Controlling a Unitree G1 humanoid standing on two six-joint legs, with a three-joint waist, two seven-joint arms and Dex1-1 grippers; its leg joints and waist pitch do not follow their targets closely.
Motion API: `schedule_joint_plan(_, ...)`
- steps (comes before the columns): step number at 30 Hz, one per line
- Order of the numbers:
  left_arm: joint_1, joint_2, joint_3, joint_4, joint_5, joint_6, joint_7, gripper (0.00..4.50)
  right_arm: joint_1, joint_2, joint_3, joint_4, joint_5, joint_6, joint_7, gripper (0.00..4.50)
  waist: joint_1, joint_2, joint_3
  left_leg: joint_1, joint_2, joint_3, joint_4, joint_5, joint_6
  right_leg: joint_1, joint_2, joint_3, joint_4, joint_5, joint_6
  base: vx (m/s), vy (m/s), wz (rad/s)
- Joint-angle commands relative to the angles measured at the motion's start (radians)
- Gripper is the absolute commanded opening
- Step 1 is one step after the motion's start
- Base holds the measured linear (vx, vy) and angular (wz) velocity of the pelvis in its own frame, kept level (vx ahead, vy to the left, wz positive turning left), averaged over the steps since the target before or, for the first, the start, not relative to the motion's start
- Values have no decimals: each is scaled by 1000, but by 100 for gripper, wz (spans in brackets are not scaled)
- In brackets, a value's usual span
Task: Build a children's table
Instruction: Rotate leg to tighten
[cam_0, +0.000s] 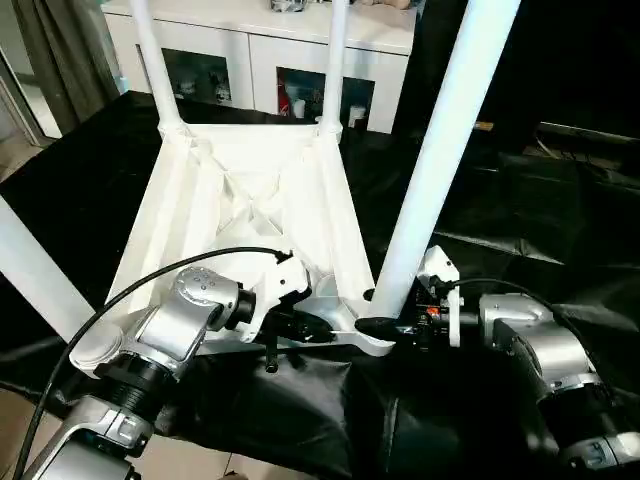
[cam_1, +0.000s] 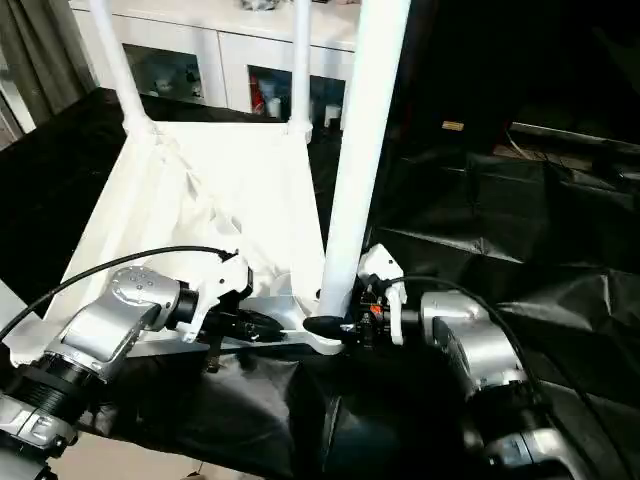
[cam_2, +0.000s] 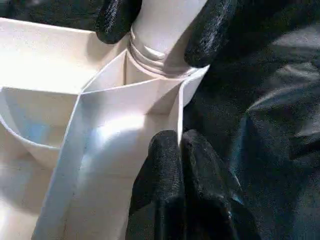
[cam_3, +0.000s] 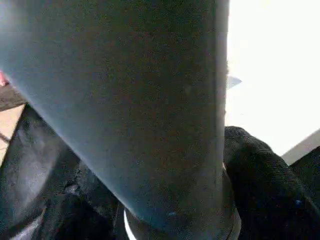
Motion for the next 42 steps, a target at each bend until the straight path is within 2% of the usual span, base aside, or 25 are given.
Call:
schedule_joint_plan(1,-16,-40,4,34,22,2,105,0,11,38,14,13,-10,24,-60,264,-7,-2,-51,17,17,-3,-62,-224,24,39,-27,18,-70,-134,-232,0,0,0)
schedule_joint_plan(3,-40,-86,31,85,45,-6,224,0,3,95,-10,73,-55,-12,-217,262,-13,-3,-46,18,15,-6,-68,-287,-15,33,-30,18,-83,-260,-198,0,0,0)
schedule_joint_plan(5,-54,-117,47,112,52,-10,290,0,-5,130,-29,109,-72,-23,-306,257,-17,-4,-45,20,14,-10,-71,-314,-32,31,-32,17,-87,-326,-175,0,0,0)
schedule_joint_plan(6,-62,-140,56,126,55,-9,331,0,-11,157,-46,128,-79,-21,-374,257,-23,-5,-47,20,14,-14,-72,-335,-38,31,-32,17,-92,-367,-152,0,0,0)
schedule_joint_plan(7,-67,-156,60,134,57,-7,355,0,-15,176,-57,139,-81,-17,-418,257,-29,-5,-46,16,12,-15,-74,-335,-38,31,-30,17,-93,-361,-146,0,0,0)
schedule_joint_plan(9,-89,-235,67,153,51,6,429,0,-16,254,-67,148,-83,-16,-524,257,-34,-6,-46,17,13,-13,-73,-336,-38,26,-29,18,-94,-355,-145,0,0,0)
schedule_joint_plan(14,-95,-274,44,158,53,-2,424,0,-10,302,-42,133,-83,-37,-504,257,-36,-6,-47,13,11,-14,-72,-339,-14,27,-27,18,-98,-352,-132,0,0,0)
schedule_joint_plan(16,-92,-276,33,153,53,-5,405,0,-11,313,-49,122,-53,-19,-468,321,-36,-5,-47,12,12,-13,-73,-333,-9,27,-26,18,-96,-334,-137,0,0,0)
schedule_joint_plan(17,-92,-276,33,153,53,-5,404,0,-11,313,-49,121,-53,-18,-467,321,-36,-5,-47,12,12,-13,-73,-332,-9,28,-26,18,-96,-330,-139,0,0,0)
schedule_joint_plan(20,-84,-264,24,148,56,-12,385,0,-9,296,-33,105,-47,-11,-428,341,-37,-4,-45,12,13,-14,-75,-345,-8,27,-27,18,-98,-341,-139,0,0,0)
schedule_joint_plan(21,-76,-247,21,139,54,-13,360,0,-2,262,-11,78,-48,-6,-376,357,-36,6,-45,14,13,-15,-75,-348,-12,26,-27,18,-97,-340,-141,0,0,0)
schedule_joint_plan(22,-73,-240,18,133,53,-12,345,0,1,248,-5,68,-46,-5,-355,366,-37,-1,-46,15,13,-13,-74,-355,-8,27,-25,18,-98,-330,-141,0,0,0)
schedule_joint_plan(23,-69,-229,14,126,51,-16,325,0,4,232,1,56,-40,-3,-328,377,-35,-1,-47,15,14,-13,-73,-350,-7,26,-25,19,-97,-320,-144,0,0,0)
schedule_joint_plan(24,-64,-217,8,116,48,-22,299,0,9,212,7,41,-32,1,-292,377,-32,-1,-48,10,14,-13,-73,-326,2,32,-27,19,-93,-285,-150,0,0,0)
schedule_joint_plan(27,-33,-147,-17,54,19,-28,162,0,18,121,17,-9,-3,13,-151,377,-29,-3,-50,12,15,-11,-71,-291,18,34,-26,19,-88,-220,-172,0,0,0)
schedule_joint_plan(28,-21,-118,-23,32,10,-30,115,0,20,82,20,-24,4,11,-94,377,-29,-4,-55,8,15,-10,-66,-257,31,42,-25,18,-79,-162,-187,0,0,0)
schedule_joint_plan(29,-19,-111,-24,28,10,-31,106,0,20,73,20,-26,4,9,-81,377,-28,-1,-57,8,16,-8,-62,-214,46,42,-24,17,-70,-83,-208,0,0,0)
schedule_joint_plan(31,-17,-81,-18,36,21,-52,86,0,20,27,28,-32,-16,-27,-20,377,-28,-3,-60,7,13,-5,-56,-158,69,46,-23,16,-61,10,-239,0,0,0)
schedule_joint_plan(32,-17,-77,-16,39,23,-53,82,0,20,20,30,-30,-26,-45,-12,377,-26,-1,-60,11,14,-2,-53,-143,81,43,-23,16,-59,41,-256,0,0,0)
schedule_joint_plan(33,-17,-66,-15,42,23,-56,71,0,17,10,30,-24,-31,-47,-2,377,-26,-2,-59,9,15,-2,-53,-139,84,44,-24,15,-58,44,-262,0,0,0)
schedule_joint_plan(36,-12,-38,-14,32,17,-53,40,0,11,-12,29,-25,-20,-29,28,377,-26,-2,-54,11,17,-3,-59,-190,69,45,-26,15,-66,-56,-256,0,0,0)
schedule_joint_plan(38,-9,-16,-14,22,9,-47,16,0,3,-24,26,-30,0,-7,51,352,-26,-1,-53,13,18,-5,-62,-216,56,44,-26,15,-69,-103,-248,0,0,0)
schedule_joint_plan(42,-7,-2,-12,16,5,-43,0,0,-4,-26,27,-28,13,6,73,320,-26,-1,-53,14,19,-4,-62,-228,38,42,-26,16,-70,-123,-242,0,0,0)
